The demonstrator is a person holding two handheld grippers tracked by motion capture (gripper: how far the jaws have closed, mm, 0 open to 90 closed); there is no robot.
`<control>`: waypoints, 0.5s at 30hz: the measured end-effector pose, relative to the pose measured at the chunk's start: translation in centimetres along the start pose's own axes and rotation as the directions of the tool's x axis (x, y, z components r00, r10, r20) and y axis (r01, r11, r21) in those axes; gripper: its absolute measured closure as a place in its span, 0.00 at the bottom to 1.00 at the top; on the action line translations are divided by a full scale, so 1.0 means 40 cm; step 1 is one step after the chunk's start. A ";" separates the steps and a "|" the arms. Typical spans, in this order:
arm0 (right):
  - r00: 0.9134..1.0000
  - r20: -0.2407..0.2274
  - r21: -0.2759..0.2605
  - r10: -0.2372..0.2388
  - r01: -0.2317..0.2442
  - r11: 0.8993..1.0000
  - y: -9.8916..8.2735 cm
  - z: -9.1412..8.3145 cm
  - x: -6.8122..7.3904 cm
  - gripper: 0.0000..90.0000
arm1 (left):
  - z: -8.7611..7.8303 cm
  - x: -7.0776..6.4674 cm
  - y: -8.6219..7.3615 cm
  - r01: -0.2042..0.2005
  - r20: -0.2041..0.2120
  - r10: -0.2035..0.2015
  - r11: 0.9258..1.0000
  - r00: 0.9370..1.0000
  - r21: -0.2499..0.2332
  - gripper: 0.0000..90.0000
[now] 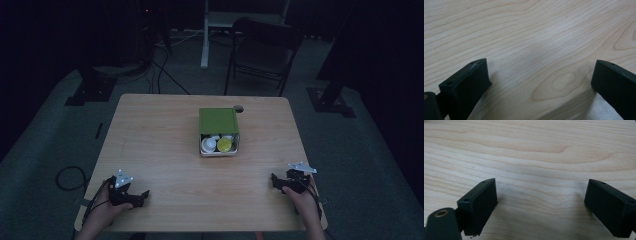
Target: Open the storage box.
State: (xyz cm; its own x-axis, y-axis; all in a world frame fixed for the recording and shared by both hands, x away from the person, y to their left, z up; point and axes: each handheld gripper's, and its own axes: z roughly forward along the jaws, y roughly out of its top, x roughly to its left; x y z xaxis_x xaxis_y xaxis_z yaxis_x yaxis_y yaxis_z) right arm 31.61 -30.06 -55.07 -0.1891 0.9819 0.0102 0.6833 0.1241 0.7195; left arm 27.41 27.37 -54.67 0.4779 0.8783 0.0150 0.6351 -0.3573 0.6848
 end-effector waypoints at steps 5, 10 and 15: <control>1.000 -0.003 0.000 -0.003 0.003 1.000 0.000 0.000 0.002 0.12 | 0.000 0.000 0.000 0.000 0.000 0.000 1.000 1.000 0.000 0.02; 1.000 -0.012 -0.001 -0.010 0.010 1.000 -0.001 -0.001 0.004 0.12 | 0.000 0.000 0.000 0.000 0.000 0.000 1.000 1.000 -0.001 0.02; 1.000 -0.014 0.000 -0.016 0.016 1.000 0.002 -0.001 0.019 0.15 | 0.000 0.000 0.000 0.001 -0.001 -0.001 1.000 1.000 -0.001 0.02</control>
State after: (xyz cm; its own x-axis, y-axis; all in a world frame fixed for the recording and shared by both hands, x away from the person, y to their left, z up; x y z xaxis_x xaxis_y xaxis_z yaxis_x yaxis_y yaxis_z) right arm 31.50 -29.32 -54.96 -0.2100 0.9777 0.0085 0.6799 0.1398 0.7198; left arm 27.41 27.37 -54.67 0.4771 0.8787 0.0149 0.6347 -0.3562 0.6857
